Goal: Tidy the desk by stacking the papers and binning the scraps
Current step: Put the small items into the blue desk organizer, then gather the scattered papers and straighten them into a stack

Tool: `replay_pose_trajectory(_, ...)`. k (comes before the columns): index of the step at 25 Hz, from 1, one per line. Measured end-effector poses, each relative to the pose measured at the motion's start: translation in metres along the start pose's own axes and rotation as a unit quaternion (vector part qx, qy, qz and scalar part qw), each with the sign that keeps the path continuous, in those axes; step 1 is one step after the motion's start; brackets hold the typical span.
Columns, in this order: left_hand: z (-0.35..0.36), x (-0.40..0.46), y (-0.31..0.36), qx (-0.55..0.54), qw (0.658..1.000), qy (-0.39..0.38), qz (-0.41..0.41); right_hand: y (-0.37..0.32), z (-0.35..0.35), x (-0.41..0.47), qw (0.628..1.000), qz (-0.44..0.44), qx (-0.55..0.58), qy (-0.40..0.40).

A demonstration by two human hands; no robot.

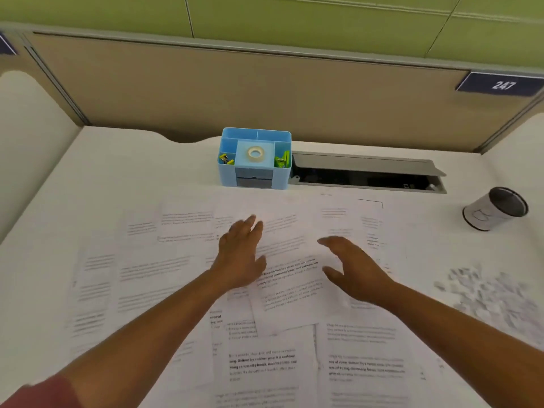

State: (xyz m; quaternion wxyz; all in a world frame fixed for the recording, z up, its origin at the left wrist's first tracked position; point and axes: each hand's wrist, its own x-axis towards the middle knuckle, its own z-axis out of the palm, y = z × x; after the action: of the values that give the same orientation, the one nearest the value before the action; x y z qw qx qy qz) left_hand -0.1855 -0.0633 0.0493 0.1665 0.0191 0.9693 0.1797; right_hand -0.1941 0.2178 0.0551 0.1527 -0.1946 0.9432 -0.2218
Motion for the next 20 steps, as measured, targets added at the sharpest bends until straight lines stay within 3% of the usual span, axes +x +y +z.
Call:
replay_pose_trajectory(6,0.083,-0.085,0.051,-0.163,0.986,-0.011,-0.028,0.04,0.031,-0.11,0.977,0.147,0.142,0.065)
replay_pose_trajectory(13,0.122,-0.113,0.072,-0.01,0.997,-0.083,0.001,0.052,0.036,-0.132,0.943,0.223,0.228,0.097)
replay_pose_trajectory(20,0.152,-0.124,0.142,0.11,0.987,-0.118,-0.011,0.114,0.022,-0.177,0.95,0.245,0.176,0.085)
